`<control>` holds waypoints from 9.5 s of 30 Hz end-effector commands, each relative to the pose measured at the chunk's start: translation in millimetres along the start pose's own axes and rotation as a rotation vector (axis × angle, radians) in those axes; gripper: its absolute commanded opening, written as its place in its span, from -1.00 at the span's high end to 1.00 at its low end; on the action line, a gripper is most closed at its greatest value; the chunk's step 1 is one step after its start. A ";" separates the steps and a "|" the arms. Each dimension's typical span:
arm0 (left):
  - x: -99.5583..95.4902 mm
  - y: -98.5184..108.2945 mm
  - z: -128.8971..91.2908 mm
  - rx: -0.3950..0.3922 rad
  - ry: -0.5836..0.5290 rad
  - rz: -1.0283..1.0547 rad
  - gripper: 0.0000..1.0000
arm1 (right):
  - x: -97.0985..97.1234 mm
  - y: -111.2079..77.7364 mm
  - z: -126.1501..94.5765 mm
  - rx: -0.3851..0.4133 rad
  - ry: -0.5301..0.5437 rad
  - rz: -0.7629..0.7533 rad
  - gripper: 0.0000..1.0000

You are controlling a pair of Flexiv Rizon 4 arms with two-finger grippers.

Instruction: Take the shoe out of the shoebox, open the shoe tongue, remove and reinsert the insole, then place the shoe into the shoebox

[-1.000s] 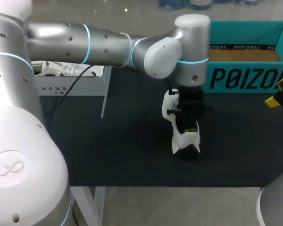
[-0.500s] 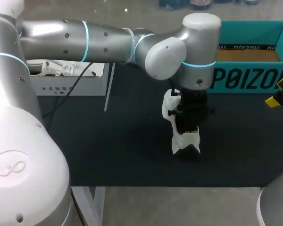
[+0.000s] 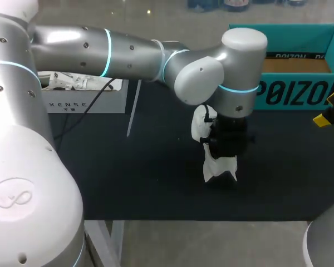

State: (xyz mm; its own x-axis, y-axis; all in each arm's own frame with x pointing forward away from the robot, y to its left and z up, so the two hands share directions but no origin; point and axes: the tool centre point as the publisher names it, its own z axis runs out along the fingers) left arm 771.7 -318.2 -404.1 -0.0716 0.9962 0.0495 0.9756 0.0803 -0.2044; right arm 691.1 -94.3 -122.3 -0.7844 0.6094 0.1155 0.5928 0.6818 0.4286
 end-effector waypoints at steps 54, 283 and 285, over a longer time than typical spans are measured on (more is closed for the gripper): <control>34.8 50.5 -48.2 -0.509 -0.011 -0.293 -1.00 | -1.7 2.2 0.9 0.005 0.003 0.001 -1.00; 29.1 -50.4 -32.0 -0.185 -0.091 -1.364 -1.00 | -1.7 2.2 0.9 0.005 0.003 0.001 -1.00; 28.9 -50.2 -31.5 -0.188 -0.088 -1.364 -1.00 | -1.7 2.2 0.9 0.005 0.003 0.001 -1.00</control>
State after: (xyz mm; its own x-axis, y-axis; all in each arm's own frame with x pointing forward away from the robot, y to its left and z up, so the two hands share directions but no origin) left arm 727.3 -292.8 -361.0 -0.9903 0.1329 0.0405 0.1359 0.9872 0.0840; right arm 691.1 -94.3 -122.2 -0.7844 0.6094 0.1155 0.5929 0.6818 0.4285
